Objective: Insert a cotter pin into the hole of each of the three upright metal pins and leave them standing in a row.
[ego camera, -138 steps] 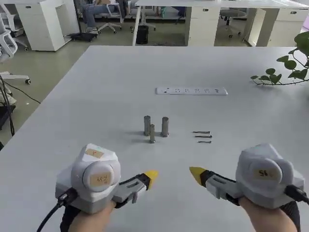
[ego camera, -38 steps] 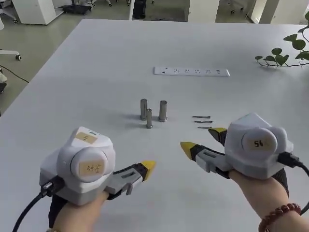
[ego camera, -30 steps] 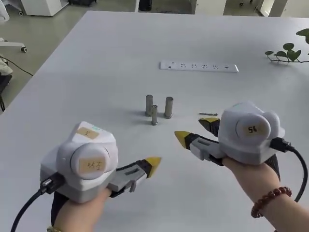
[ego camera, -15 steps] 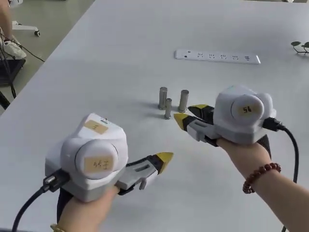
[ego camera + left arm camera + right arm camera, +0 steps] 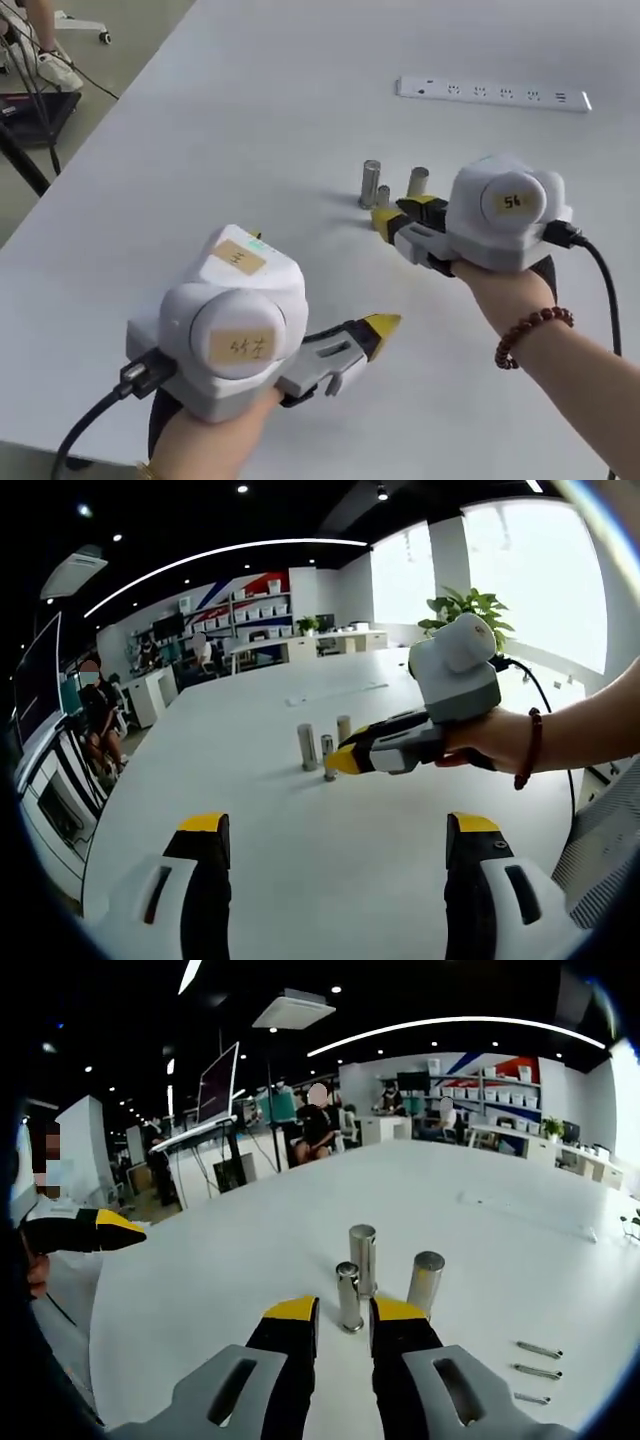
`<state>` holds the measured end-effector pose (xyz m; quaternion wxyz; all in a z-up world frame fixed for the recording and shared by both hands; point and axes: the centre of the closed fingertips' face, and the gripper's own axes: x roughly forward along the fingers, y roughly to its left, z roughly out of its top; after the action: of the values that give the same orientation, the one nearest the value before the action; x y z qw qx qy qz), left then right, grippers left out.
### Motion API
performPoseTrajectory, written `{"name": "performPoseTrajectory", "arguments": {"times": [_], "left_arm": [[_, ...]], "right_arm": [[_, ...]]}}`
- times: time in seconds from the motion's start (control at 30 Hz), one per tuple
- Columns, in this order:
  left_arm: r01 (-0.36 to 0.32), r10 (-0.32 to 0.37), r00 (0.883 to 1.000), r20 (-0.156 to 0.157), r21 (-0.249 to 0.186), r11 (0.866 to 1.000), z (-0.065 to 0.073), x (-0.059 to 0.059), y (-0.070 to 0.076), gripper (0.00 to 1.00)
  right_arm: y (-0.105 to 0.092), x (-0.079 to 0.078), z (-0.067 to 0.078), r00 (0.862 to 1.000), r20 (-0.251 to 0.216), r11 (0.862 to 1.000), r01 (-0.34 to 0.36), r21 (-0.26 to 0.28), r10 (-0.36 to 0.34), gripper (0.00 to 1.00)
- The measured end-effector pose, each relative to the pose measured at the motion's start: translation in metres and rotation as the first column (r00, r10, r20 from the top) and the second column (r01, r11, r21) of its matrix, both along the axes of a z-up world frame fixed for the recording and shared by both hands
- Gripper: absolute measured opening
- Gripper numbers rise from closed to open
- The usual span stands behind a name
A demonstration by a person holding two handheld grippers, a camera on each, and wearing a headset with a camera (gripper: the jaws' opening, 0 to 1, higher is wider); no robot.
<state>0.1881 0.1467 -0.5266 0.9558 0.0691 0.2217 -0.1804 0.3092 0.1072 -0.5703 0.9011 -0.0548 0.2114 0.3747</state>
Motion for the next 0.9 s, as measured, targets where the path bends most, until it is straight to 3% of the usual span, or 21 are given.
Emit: {"name": "performPoseTrajectory", "arguments": {"times": [0.4, 0.63, 0.9], "left_arm": [[-0.003, 0.003, 1.000, -0.012, -0.025, 1.000, -0.0020, 0.0002, 0.0009, 0.89], [0.005, -0.005, 1.000, -0.011, -0.018, 1.000, -0.0020, -0.0004, -0.0002, 0.89], [0.007, -0.007, 1.000, -0.018, -0.017, 1.000, -0.0028, -0.0009, 0.0002, 0.89]], "right_arm": [[0.0097, 0.0033, -0.0071, 1.000, 0.000, 1.000, -0.016, -0.006, 0.016, 0.12], [0.0115, 0.0065, -0.0072, 1.000, 0.012, 1.000, -0.025, -0.015, 0.025, 0.05], [0.0111, 0.0062, -0.0070, 1.000, 0.006, 0.999, -0.029, -0.026, 0.029, 0.05]]}}
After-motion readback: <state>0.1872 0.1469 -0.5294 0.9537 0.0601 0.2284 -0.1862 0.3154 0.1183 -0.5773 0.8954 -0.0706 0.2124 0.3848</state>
